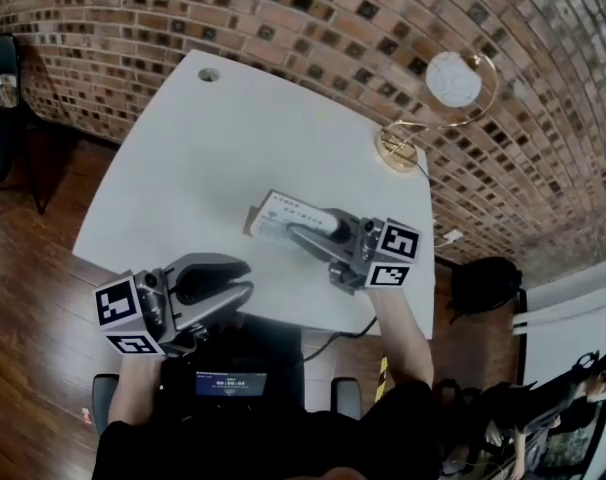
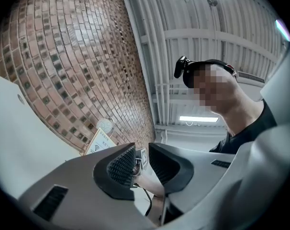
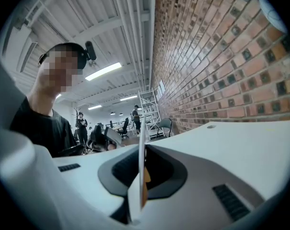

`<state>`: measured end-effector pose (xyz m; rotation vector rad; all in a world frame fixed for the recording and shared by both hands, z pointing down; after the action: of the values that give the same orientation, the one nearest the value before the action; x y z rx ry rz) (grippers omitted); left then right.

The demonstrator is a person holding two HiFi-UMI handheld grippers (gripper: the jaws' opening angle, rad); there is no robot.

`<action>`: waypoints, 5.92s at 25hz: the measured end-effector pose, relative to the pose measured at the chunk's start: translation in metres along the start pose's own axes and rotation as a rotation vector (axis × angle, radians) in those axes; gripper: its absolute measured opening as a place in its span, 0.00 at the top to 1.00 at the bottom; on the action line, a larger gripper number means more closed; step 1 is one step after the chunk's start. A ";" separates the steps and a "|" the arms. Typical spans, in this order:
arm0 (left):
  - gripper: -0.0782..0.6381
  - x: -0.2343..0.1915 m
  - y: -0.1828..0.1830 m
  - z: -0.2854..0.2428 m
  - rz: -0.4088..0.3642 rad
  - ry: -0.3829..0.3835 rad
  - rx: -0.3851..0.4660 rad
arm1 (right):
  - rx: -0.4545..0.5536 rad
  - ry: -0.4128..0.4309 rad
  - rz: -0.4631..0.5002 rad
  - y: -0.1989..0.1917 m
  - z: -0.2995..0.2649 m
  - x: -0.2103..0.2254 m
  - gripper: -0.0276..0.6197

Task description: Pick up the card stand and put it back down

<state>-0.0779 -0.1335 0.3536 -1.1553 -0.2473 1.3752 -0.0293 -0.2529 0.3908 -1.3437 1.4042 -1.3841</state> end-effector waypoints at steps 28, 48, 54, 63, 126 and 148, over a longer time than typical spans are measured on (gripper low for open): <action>0.79 -0.094 0.017 -0.064 0.035 0.013 -0.063 | -0.034 -0.142 -0.049 0.033 0.055 0.343 0.91; 0.79 -0.128 0.019 -0.061 0.065 0.054 -0.042 | -0.067 -0.053 -0.039 0.005 0.015 0.416 0.91; 0.79 -0.129 0.020 -0.062 0.061 0.052 -0.036 | -0.080 0.003 -0.049 -0.001 0.019 0.423 0.91; 0.79 -0.129 0.019 -0.063 0.060 0.059 -0.038 | -0.053 -0.004 -0.105 -0.002 0.019 0.429 0.89; 0.80 0.068 -0.034 -0.036 -0.011 -0.054 -0.085 | 0.470 -0.174 0.173 0.072 0.080 -0.138 0.85; 0.80 0.204 -0.086 -0.002 0.016 -0.109 -0.146 | 0.518 -0.056 0.421 0.057 0.063 -0.390 0.88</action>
<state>0.0312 0.0567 0.3219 -1.2061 -0.4234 1.4551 0.0921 0.1057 0.2635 -0.6995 1.1037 -1.2888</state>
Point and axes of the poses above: the fingertips, and each gripper's own axes: z backward along the fingers, x to its right, y out of its top, the point moved 1 cm from there along z, backward along the fingers, and after that the axes turned 5 degrees about z, right-handed, at the moved point
